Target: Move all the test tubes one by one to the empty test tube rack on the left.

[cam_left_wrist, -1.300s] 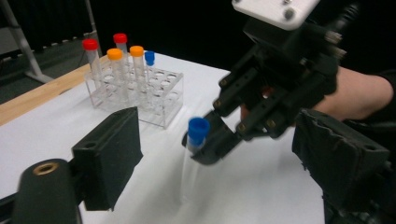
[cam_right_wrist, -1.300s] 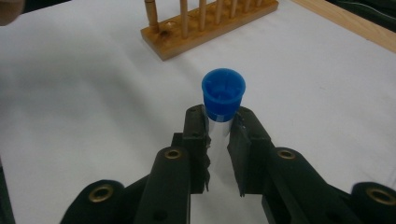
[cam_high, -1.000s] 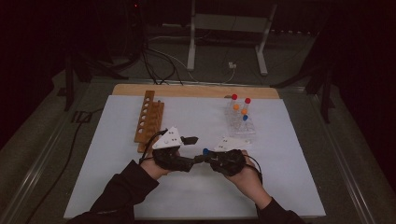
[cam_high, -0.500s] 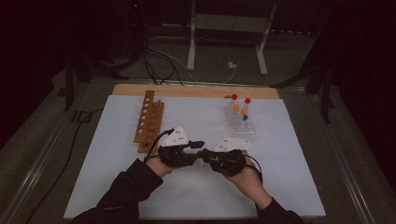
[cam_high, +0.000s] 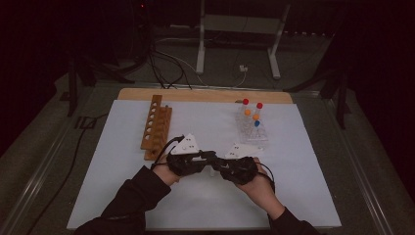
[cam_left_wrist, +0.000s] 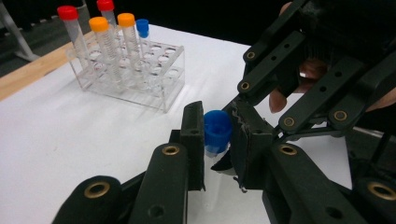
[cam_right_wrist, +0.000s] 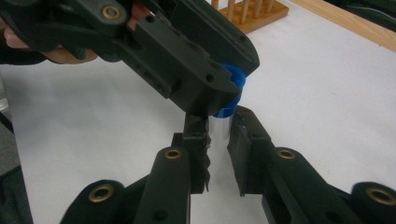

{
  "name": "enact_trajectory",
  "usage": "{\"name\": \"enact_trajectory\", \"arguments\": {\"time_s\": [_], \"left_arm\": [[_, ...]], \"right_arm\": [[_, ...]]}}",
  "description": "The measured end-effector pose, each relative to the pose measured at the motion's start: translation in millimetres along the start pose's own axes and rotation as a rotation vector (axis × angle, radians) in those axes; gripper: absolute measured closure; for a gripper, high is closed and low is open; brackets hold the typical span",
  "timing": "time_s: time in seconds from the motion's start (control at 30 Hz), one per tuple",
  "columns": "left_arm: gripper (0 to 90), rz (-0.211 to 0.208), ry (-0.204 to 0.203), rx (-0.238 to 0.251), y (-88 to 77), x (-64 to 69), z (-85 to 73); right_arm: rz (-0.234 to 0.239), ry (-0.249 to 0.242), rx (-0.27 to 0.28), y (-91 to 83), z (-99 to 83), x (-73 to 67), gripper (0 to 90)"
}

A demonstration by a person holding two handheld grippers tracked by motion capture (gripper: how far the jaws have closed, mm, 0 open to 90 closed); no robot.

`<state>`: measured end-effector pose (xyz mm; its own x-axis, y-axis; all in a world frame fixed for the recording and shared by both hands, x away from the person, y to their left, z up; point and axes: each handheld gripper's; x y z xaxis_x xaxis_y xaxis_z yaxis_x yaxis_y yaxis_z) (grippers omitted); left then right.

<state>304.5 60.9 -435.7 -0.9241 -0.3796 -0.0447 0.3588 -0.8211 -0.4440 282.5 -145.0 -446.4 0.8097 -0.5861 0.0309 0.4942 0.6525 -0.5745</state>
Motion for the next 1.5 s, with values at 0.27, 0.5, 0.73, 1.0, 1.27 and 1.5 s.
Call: {"name": "enact_trajectory", "arguments": {"time_s": [0.27,0.5,0.73,1.0,1.27,1.5], "left_arm": [[77.3,0.025,-0.003,0.008,-4.2,-2.2,1.0],[77.3,0.075,-0.033,0.017,-14.4,-11.6,-0.1],[77.3,0.123,-0.06,0.026,-26.5,-24.3,-0.3],[77.2,0.189,-0.071,0.036,-44.2,-43.8,7.4],[77.3,0.254,-0.091,0.042,-56.6,-65.9,12.5],[77.3,0.313,-0.109,0.046,-64.8,-86.7,13.7]], "right_arm": [[-0.002,0.025,0.022,-1.8,-0.9,1.9,57.0],[-0.013,0.051,0.044,-6.3,-6.2,7.5,39.8],[-0.025,0.058,0.069,-8.9,-7.9,8.5,17.0],[-0.005,0.084,0.09,-11.2,-7.6,12.3,2.7],[-0.001,0.085,0.106,-13.4,-8.1,14.4,0.0],[-0.004,0.084,0.121,-15.2,-8.3,16.1,0.0]]}}
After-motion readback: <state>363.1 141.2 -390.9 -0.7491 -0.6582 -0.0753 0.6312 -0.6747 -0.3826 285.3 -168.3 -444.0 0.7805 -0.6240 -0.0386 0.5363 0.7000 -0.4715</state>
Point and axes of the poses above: each handheld gripper's, and its own axes: y roughly forward along the jaws, z roughly out of its top, x roughly to its right, and after that the axes turned 1 degree about z, right-handed
